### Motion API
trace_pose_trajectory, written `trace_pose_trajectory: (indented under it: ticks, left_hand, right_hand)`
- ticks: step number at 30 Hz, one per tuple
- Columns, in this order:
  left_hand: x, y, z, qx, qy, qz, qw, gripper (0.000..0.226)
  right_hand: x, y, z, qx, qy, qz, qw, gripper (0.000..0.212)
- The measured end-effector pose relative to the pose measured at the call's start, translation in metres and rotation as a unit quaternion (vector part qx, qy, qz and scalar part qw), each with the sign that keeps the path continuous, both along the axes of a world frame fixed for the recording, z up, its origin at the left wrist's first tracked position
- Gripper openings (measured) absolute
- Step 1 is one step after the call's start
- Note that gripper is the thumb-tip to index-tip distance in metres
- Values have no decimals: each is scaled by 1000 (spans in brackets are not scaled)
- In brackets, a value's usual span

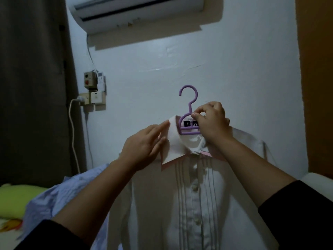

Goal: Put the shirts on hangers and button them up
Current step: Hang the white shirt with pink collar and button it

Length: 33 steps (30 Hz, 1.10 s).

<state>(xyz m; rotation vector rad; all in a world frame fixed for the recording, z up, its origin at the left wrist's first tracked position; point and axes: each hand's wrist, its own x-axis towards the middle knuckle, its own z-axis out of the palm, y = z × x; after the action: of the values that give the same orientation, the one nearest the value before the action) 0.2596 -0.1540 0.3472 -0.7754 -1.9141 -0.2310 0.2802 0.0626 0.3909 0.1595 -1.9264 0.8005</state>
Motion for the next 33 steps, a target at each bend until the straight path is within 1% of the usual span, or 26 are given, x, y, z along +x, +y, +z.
trace_pose_trajectory:
  ticks: [3,5,7,11,13,15,17,20,21,23,24,26,29,30,31,32,33]
  left_hand:
    - [-5,-20,-4,-62,52,57,995,70]
    - [-5,-33,-4,-85,59,86,991,84]
    - [-4,-46,-4,-100,60,104,988,92]
    - [-1,-68,-2,-108,100,133,980,87]
    - [-1,-79,-1,-112,103,153,977,90]
    - [1,-88,2,-99,80,165,978,91]
    - [4,-88,7,-63,52,153,985,87]
    - [5,-76,22,-8,-8,143,990,82]
    - [1,-73,27,-16,-25,165,986,84]
    - [-6,-72,29,-59,-35,224,972,96]
    - [-9,-74,29,-74,-30,244,967,99]
    - [-16,-81,25,-78,1,262,962,97]
    - [-22,-95,21,-56,67,235,968,85]
    - [-23,-100,21,-49,77,231,969,81]
    - [-24,-104,21,-42,76,232,969,78]
    - [-24,-108,22,-27,70,239,968,76]
    - [-23,-111,23,-4,65,251,966,75]
  right_hand:
    - [-7,-12,2,-9,42,27,999,11]
    - [-14,-21,3,-15,53,46,997,12]
    - [-22,-32,4,-25,51,70,996,12]
    - [-39,-52,2,-57,48,163,984,8]
    - [-48,-64,-1,-51,34,181,982,7]
    - [-56,-78,-4,-69,18,211,975,13]
    - [-65,-93,-7,-90,-8,229,969,18]
    - [-82,-115,-8,-69,-49,234,969,19]
    - [-85,-122,-7,-48,-53,232,970,18]
    - [-86,-136,-5,-21,-47,242,969,15]
    - [-86,-141,-4,-17,-43,251,967,14]
    - [-85,-150,-3,-20,-38,279,959,11]
    - [-87,-155,-2,-24,-31,351,936,6]
    - [-88,-154,0,-26,-32,361,932,12]
    - [-90,-152,2,-26,-43,360,932,24]
    - [-93,-148,4,-24,-66,348,935,36]
    - [-95,-142,6,-5,-99,329,939,43]
